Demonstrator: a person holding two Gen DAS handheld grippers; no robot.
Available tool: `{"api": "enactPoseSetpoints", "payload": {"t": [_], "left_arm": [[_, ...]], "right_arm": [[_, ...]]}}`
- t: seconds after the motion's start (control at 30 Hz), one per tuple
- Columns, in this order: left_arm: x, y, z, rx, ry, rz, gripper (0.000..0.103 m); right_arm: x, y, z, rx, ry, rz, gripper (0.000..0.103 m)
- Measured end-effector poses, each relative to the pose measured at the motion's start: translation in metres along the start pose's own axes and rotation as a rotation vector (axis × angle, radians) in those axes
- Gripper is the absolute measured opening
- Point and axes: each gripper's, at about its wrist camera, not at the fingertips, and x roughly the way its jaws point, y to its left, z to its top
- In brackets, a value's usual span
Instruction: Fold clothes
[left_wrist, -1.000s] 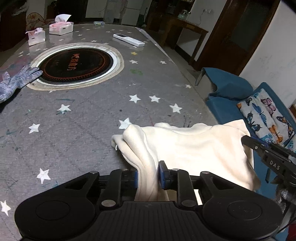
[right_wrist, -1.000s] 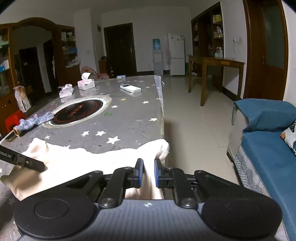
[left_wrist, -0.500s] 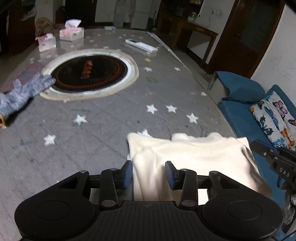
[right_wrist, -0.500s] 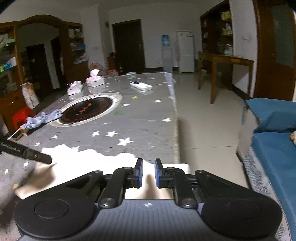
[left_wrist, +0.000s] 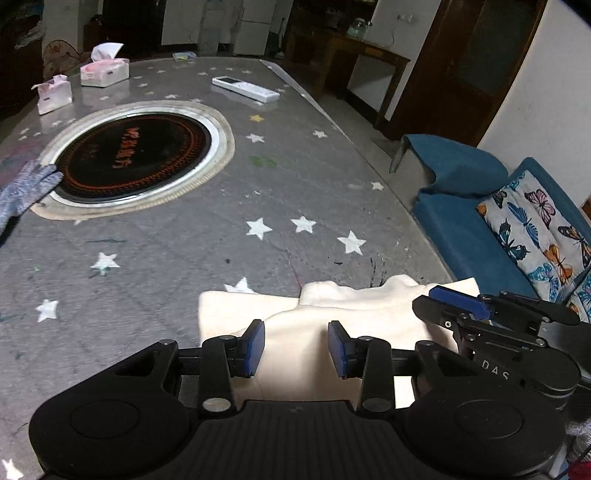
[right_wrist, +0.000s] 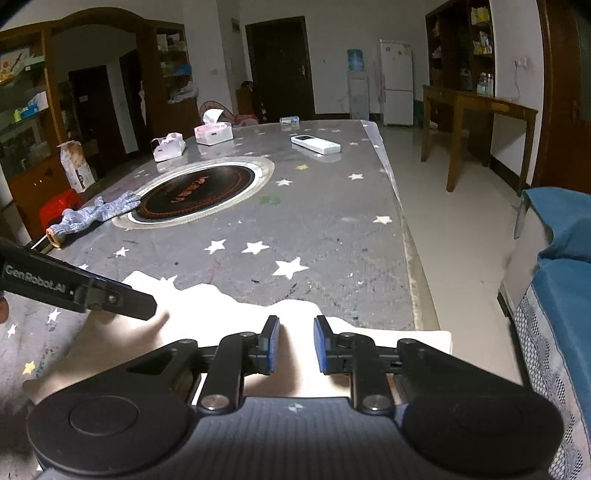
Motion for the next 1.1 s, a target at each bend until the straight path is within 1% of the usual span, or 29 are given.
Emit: {"api": "enactPoseSetpoints", "payload": {"t": [0.07, 0.23, 0.33, 0.53, 0.8, 1.1], "left_arm": [[0.007, -0.001, 0.001, 0.005, 0.01, 0.009, 0.04], [0.011, -0.005, 0.001, 0.026, 0.003, 0.026, 0.04], [0.011, -0.006, 0.0, 0.035, 0.001, 0.032, 0.04], [0.012, -0.008, -0.001, 0.041, -0.007, 0.044, 0.041], [0.012, -0.013, -0.004, 0.059, -0.021, 0.07, 0.041], [0.012, -0.016, -0.007, 0.074, -0.03, 0.086, 0.042]], "right_arm": [[0.002, -0.002, -0.001, 0.004, 0.003, -0.001, 0.02], [0.005, -0.002, -0.002, 0.004, 0.0, -0.002, 0.021], [-0.004, -0.002, -0.002, 0.006, -0.007, 0.003, 0.024], [-0.023, -0.003, -0.005, 0.021, -0.018, 0.011, 0.025], [-0.052, -0.007, -0.033, 0.041, -0.011, -0.007, 0.025], [-0.079, -0.008, -0.059, 0.029, -0.013, -0.029, 0.025]]}}
